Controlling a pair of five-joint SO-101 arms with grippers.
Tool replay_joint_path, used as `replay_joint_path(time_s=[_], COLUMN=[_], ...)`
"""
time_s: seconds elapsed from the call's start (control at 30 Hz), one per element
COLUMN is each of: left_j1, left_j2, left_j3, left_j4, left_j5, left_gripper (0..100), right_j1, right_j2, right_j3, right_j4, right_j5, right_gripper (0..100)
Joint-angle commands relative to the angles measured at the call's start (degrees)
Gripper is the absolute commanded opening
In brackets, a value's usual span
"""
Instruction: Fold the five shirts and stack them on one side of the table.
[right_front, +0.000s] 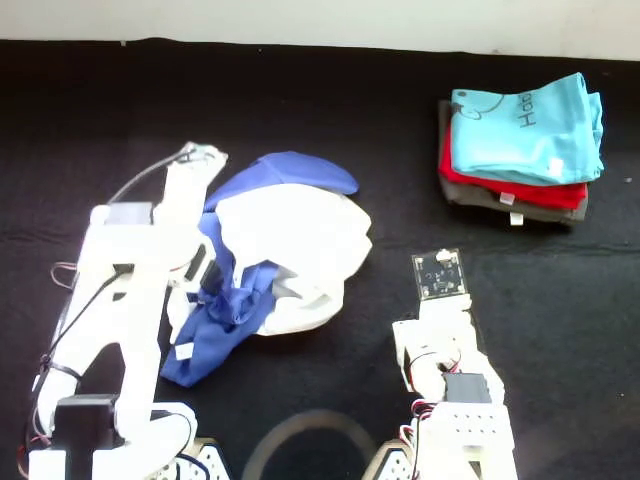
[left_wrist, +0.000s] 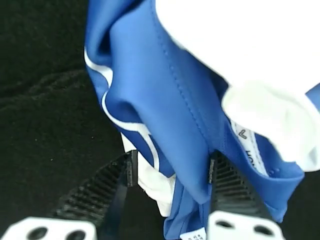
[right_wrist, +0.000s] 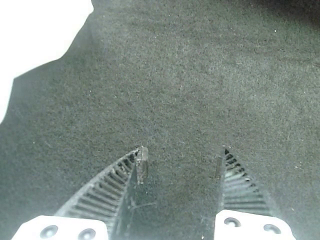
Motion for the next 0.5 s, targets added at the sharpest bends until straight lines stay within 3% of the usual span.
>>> replay_joint_path(time_s=[0.0,0.13,0.27,0.47], left_j1=[-0.5,-1.5,-6.9,-27.6], left_j2=[-2.0,-2.5,-2.6,-2.6], left_j3=[3.0,3.6,1.4,-11.8], left_j4=[-5.5,-7.6,-8.5,-8.4], left_j5=[-0.8,-0.6,-0.8,-1.8], left_gripper=[23,0,1,1], right_j1=[-0.1,-0.1,-0.1,-0.1], right_j2=[-0.8,-0.8,-0.8,-0.8], right_j3=[2.1,2.1,2.1,2.1], right_j4=[-1.0,-1.0,-1.0,-1.0], right_j5=[-0.1,-0.1,-0.1,-0.1], right_gripper=[22.1,22.1,22.1,22.1])
